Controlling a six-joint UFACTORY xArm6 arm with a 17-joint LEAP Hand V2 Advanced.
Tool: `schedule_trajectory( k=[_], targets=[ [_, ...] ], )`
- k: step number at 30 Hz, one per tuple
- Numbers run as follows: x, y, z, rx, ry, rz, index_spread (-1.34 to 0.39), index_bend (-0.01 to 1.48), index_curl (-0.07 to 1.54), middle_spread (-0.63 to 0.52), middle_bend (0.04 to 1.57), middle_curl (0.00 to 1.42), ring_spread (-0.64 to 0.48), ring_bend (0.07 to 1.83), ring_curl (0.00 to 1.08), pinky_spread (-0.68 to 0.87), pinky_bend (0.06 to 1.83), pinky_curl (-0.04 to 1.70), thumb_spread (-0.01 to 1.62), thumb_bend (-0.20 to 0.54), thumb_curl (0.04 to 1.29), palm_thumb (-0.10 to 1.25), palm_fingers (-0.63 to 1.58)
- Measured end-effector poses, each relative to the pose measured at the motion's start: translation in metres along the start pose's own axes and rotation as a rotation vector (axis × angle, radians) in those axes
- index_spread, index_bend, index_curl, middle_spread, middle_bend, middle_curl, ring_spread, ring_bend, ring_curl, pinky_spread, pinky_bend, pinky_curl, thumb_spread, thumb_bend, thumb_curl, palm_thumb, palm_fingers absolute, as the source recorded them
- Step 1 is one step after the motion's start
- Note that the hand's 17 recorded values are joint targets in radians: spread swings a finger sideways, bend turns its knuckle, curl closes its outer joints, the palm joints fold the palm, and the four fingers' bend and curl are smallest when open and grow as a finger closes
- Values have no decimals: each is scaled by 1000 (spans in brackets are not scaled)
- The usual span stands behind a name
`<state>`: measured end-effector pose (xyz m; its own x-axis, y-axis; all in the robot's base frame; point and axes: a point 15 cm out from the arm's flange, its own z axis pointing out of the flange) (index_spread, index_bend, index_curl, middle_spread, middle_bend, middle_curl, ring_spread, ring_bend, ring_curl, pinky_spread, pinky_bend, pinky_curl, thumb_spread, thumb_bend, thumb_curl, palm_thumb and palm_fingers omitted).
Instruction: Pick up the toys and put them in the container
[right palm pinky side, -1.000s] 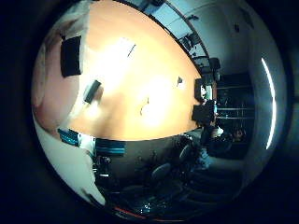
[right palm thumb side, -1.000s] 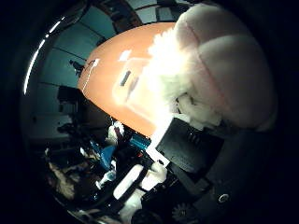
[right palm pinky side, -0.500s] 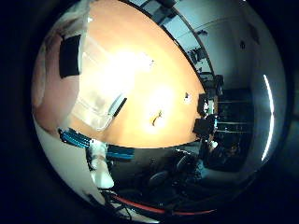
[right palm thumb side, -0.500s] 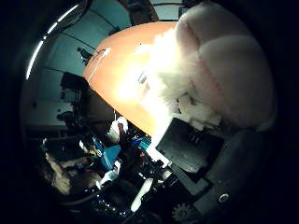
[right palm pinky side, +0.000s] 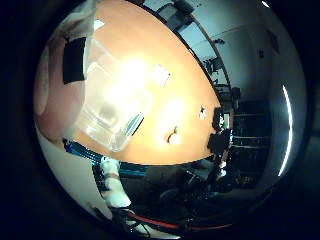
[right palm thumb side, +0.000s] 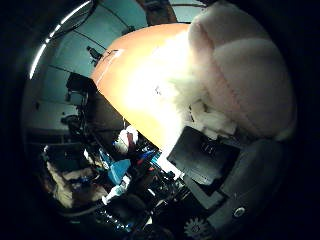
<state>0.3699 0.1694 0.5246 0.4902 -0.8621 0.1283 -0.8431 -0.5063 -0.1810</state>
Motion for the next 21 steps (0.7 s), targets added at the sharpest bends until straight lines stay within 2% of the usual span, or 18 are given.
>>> schedule_trajectory(
  k=[2, 3, 4, 6, 7, 8, 11, 16, 21],
  targets=[
    [0, -2, 0, 9, -1, 8, -262, 955, 934, -178, 1200, 911, -289, 1220, 930, -271, 1102, 1092, 836, -42, 824, 856, 1075],
    [0, -3, 0, 11, -1, 18, -265, 917, 916, -178, 1179, 895, -283, 1214, 905, -281, 1077, 1066, 951, -20, 775, 850, 1088],
    [1, -2, 0, 9, 0, 28, -277, 821, 883, -181, 1144, 861, -275, 1186, 860, -307, 1027, 1015, 1033, -35, 698, 793, 1065],
    [4, 0, 1, -1, 1, 36, -328, 506, 812, -205, 1000, 790, -281, 1150, 788, -381, 999, 946, 1114, -60, 560, 620, 756],
    [7, 2, 2, -8, 1, 42, -366, 425, 772, -222, 861, 744, -283, 1121, 771, -351, 950, 939, 1123, -63, 499, 527, 456],
    [9, 4, 3, -16, 1, 43, -398, 373, 709, -222, 788, 702, -282, 1033, 715, -296, 879, 909, 1127, -58, 465, 481, 289],
    [11, 7, 5, -27, -4, 46, -441, 304, 584, -159, 566, 576, -159, 835, 598, 23, 779, 852, 1106, -42, 368, 361, 78],
    [12, 9, 4, -29, -5, 33, -445, 199, 450, -52, 372, 435, 96, 600, 432, 388, 683, 699, 1060, -31, 301, 298, 36],
    [22, 12, 3, -30, 1, 37, -446, 164, 367, -22, 295, 376, 159, 527, 354, 492, 633, 597, 1040, -27, 278, 293, 90]
  ],
)
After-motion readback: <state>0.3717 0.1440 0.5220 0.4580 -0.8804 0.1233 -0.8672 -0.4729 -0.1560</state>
